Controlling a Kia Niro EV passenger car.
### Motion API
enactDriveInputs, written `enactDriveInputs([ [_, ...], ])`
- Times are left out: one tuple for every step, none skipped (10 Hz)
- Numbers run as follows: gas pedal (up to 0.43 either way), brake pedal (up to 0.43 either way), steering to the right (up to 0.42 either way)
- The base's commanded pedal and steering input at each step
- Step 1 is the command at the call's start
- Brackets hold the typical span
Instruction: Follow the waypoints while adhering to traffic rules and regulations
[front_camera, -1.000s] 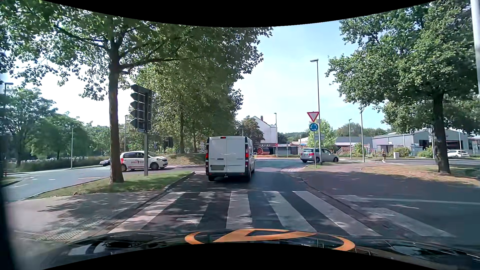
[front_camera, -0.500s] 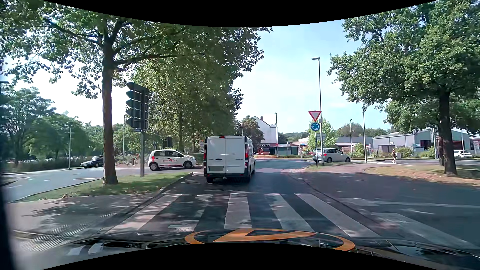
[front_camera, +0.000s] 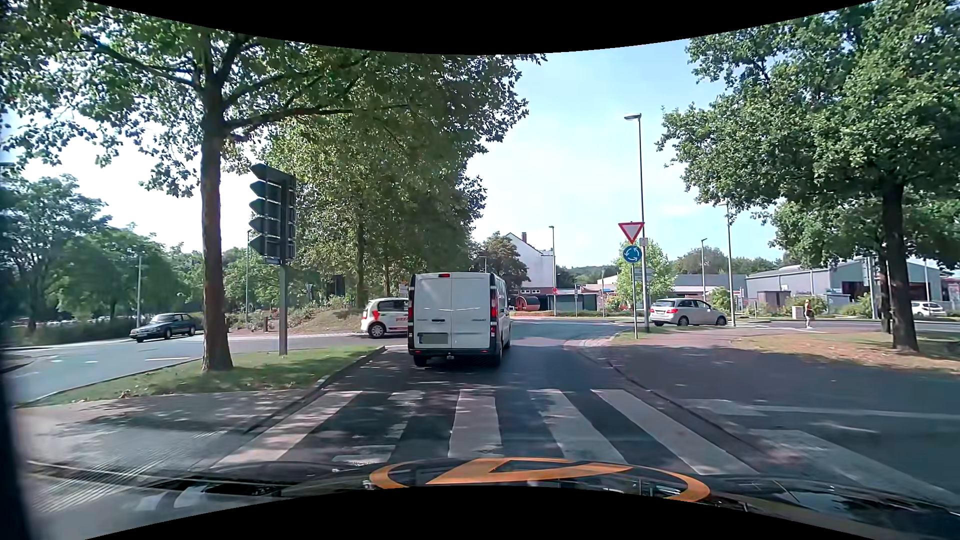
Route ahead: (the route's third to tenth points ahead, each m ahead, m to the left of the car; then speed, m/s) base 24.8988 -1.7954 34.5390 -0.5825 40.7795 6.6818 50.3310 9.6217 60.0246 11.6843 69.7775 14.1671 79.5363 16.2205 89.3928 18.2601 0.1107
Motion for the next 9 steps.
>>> enactDriveInputs([
  [0.000, 0.232, -0.008],
  [0.000, 0.226, -0.008],
  [0.000, 0.226, -0.008],
  [0.000, 0.226, -0.008],
  [0.000, 0.226, -0.008],
  [0.000, 0.189, -0.008],
  [0.000, 0.140, -0.008],
  [0.000, 0.110, -0.008],
  [0.000, 0.085, -0.007],
])
